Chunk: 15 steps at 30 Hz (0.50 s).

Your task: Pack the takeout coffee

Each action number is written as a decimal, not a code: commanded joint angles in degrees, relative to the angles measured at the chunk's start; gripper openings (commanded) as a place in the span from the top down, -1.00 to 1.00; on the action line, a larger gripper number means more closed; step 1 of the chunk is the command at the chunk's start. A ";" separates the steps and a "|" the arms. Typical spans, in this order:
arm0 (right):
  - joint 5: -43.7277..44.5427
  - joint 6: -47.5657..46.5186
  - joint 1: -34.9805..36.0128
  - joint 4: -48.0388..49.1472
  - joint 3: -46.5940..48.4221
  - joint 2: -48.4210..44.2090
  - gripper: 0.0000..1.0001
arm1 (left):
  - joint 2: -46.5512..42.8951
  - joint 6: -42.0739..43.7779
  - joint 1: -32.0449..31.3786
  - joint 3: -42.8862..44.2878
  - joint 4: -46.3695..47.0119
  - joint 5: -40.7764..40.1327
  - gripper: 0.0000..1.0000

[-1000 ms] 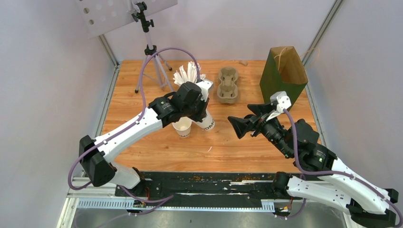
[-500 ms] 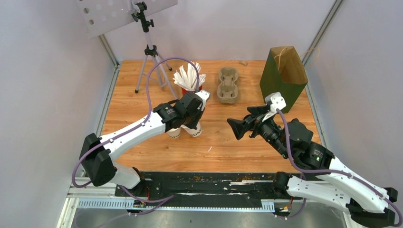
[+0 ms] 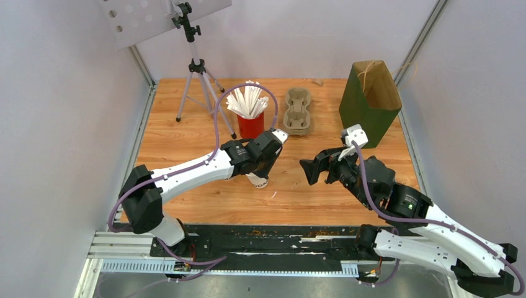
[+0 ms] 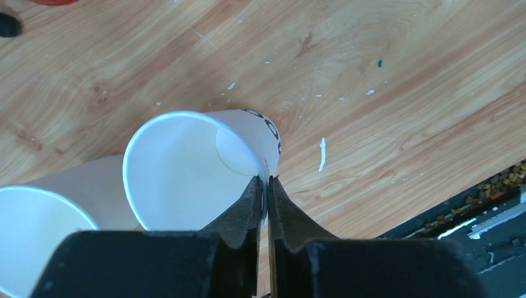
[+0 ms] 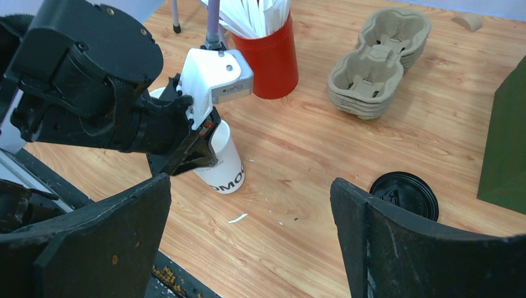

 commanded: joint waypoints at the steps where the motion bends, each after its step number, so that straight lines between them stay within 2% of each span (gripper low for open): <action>1: 2.61 2.47 -0.07 -0.30 0.25 -1.70 -1.00 | 0.61 -2.88 -1.14 2.84 1.68 1.40 0.61; 9: 3.97 0.82 -0.07 -4.44 1.36 -0.82 -1.00 | -5.23 -5.06 -0.99 4.21 3.50 2.22 -0.22; 12: 4.58 -0.58 -0.15 -6.02 1.85 0.05 -1.00 | -8.92 -5.42 0.50 6.19 1.49 1.09 -0.44; 15: 2.39 -6.46 -0.27 -4.08 0.32 2.11 -1.00 | -13.03 -7.15 4.99 6.56 -1.25 2.80 -0.61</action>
